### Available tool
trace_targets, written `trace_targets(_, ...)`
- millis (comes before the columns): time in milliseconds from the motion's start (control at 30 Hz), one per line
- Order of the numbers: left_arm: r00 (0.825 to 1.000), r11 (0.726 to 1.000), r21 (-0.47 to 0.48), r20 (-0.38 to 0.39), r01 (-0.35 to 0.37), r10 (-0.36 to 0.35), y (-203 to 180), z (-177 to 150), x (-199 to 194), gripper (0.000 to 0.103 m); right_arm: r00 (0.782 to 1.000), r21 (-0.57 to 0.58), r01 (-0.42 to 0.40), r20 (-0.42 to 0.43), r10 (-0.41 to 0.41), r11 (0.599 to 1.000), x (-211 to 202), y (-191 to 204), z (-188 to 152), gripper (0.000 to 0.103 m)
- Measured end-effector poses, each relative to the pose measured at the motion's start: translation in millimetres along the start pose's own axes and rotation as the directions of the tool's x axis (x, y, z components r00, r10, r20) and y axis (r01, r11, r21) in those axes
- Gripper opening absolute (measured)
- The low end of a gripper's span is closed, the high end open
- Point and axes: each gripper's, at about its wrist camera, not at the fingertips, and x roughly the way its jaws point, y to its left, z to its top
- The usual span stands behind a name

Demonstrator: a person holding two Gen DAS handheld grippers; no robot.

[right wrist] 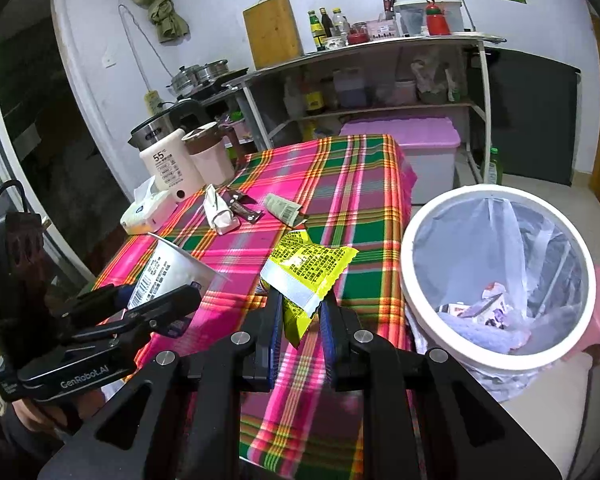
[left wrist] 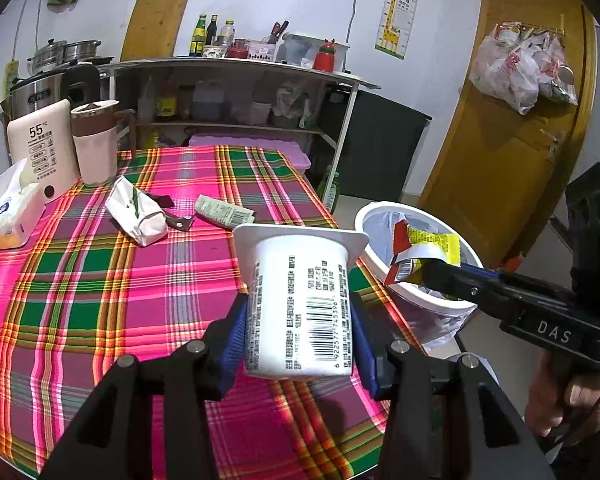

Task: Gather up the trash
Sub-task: 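Carry the yogurt cup and yellow wrapper over the bin and open both tools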

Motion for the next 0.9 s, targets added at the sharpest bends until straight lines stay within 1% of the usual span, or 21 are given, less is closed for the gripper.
trace_targets(400, 1.000, 0.999, 0.024, -0.019, 0.024, -0.024, -17.0, 4.1, 14.7, 0.050, 0.999, 0.042, 0.034, 0.012, -0.035, 0.999, -8.9, -25.3, -2.8, 0.018)
trace_targets(900, 0.994, 0.991, 0.094, -0.060, 0.097, -0.092, -60.9, 17.6, 50.9, 0.050, 0.992, 0.146, 0.123, 0.020, -0.128, 0.982, -23.7, -87.3, -6.3, 0.018)
